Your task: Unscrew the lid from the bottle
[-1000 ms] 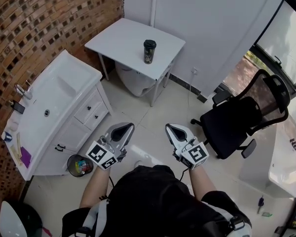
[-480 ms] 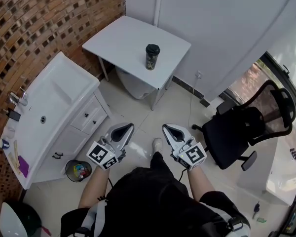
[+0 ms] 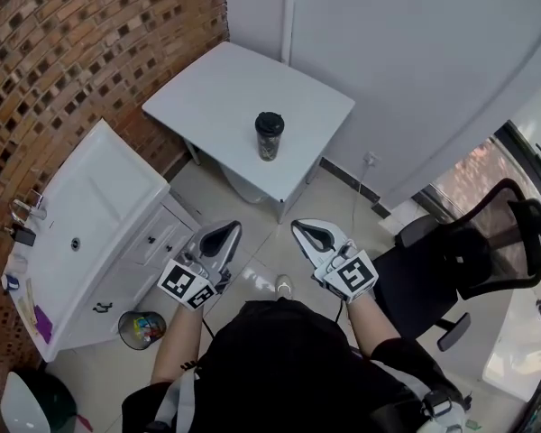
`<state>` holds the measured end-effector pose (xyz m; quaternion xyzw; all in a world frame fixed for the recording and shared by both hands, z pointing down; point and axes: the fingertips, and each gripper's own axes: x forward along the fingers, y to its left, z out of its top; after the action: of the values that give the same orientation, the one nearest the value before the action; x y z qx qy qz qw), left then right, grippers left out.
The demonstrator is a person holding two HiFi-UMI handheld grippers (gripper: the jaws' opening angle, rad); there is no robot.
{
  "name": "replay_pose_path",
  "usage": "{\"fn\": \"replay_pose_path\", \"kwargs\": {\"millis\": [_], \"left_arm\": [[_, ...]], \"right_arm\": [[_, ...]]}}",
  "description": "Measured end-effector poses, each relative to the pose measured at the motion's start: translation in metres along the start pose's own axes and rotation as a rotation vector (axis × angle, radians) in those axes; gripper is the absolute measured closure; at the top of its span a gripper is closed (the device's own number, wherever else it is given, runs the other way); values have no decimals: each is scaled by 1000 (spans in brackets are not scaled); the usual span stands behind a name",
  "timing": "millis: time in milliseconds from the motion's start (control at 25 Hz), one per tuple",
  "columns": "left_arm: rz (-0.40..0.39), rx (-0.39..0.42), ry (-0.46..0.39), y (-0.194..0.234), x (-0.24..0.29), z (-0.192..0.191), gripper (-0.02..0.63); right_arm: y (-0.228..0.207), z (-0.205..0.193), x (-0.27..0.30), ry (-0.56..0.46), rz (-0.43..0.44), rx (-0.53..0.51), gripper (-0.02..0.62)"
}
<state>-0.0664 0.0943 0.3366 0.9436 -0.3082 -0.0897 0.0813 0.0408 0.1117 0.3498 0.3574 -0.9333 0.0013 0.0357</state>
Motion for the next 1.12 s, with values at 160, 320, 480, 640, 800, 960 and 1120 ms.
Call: {"fn": "replay_pose_path", "kwargs": {"millis": [160, 320, 480, 640, 800, 960, 1120], "left_arm": [[27, -22, -49, 13, 39, 6, 603], [50, -34, -67, 29, 68, 5, 603], [89, -3, -44, 41, 93, -1, 603], [108, -12, -51, 51, 107, -2, 603], [100, -16, -26, 64, 115, -8, 603], [92, -27, -22, 92, 124, -11, 603], [57, -16, -8, 112, 139, -9, 603]], "right_arm": [[-44, -2, 7, -5, 20, 19, 592], [-77, -3, 15, -7, 54, 30, 593], [-103, -4, 20, -5, 72, 39, 592], [-119, -5, 25, -11, 69, 40, 592], [-131, -7, 33, -3, 52, 64, 592], [-145, -3, 47, -6, 48, 34, 592], [-164, 1, 61, -5, 10, 21, 592]]}}
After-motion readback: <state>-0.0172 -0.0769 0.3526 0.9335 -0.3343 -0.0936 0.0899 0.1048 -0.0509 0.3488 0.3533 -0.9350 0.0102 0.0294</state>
